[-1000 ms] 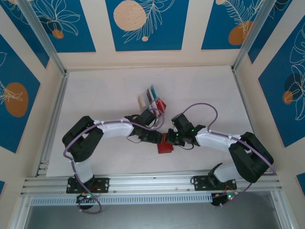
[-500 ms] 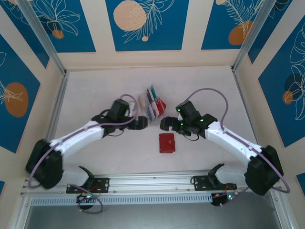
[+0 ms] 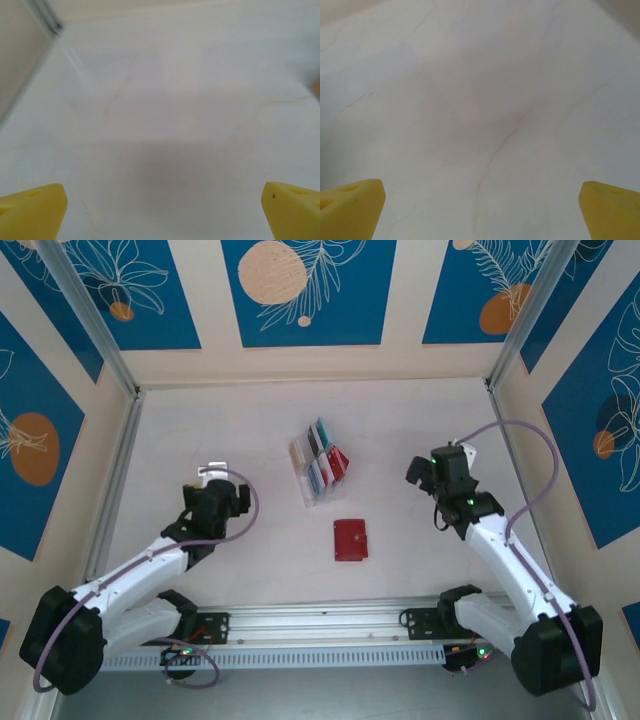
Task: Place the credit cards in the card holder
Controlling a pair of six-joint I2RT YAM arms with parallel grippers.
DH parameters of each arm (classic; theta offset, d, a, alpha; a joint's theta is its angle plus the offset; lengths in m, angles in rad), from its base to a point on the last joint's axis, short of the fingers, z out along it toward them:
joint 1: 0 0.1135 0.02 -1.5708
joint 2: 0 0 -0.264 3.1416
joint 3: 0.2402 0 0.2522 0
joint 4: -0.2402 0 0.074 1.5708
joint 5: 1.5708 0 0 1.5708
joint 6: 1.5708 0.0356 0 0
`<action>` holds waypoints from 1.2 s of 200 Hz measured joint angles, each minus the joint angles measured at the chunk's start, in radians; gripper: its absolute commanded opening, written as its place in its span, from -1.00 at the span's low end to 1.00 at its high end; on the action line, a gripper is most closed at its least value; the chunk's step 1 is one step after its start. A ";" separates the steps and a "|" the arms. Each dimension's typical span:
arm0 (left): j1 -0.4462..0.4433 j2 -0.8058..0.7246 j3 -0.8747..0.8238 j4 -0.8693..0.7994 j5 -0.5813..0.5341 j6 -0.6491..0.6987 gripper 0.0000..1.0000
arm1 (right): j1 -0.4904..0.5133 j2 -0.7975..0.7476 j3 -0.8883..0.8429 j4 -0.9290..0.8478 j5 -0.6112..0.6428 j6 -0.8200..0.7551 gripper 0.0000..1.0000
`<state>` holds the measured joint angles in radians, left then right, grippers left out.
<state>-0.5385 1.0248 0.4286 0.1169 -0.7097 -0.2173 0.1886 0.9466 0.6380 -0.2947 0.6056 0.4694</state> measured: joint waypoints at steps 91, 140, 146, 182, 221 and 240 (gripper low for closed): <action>0.278 0.369 -0.089 0.613 0.055 0.274 0.99 | -0.165 0.343 -0.295 0.790 -0.240 -0.267 0.99; 0.355 0.470 -0.140 0.839 0.232 0.276 1.00 | -0.163 0.560 -0.253 1.035 -0.329 -0.306 0.98; 0.369 0.470 -0.140 0.851 0.255 0.272 1.00 | -0.162 0.571 -0.253 1.043 -0.342 -0.312 0.99; 0.452 0.518 -0.126 0.887 0.400 0.238 1.00 | -0.163 0.579 -0.252 1.078 -0.397 -0.333 0.99; 0.463 0.529 -0.103 0.862 0.465 0.226 1.00 | -0.164 0.579 -0.252 1.088 -0.424 -0.340 0.99; 0.461 0.529 -0.101 0.863 0.475 0.227 1.00 | -0.165 0.579 -0.252 1.088 -0.428 -0.340 0.99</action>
<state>-0.0772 1.5539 0.3279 0.9794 -0.2348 0.0097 0.0238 1.5253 0.3862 0.7933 0.1780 0.1291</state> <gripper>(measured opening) 0.998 0.993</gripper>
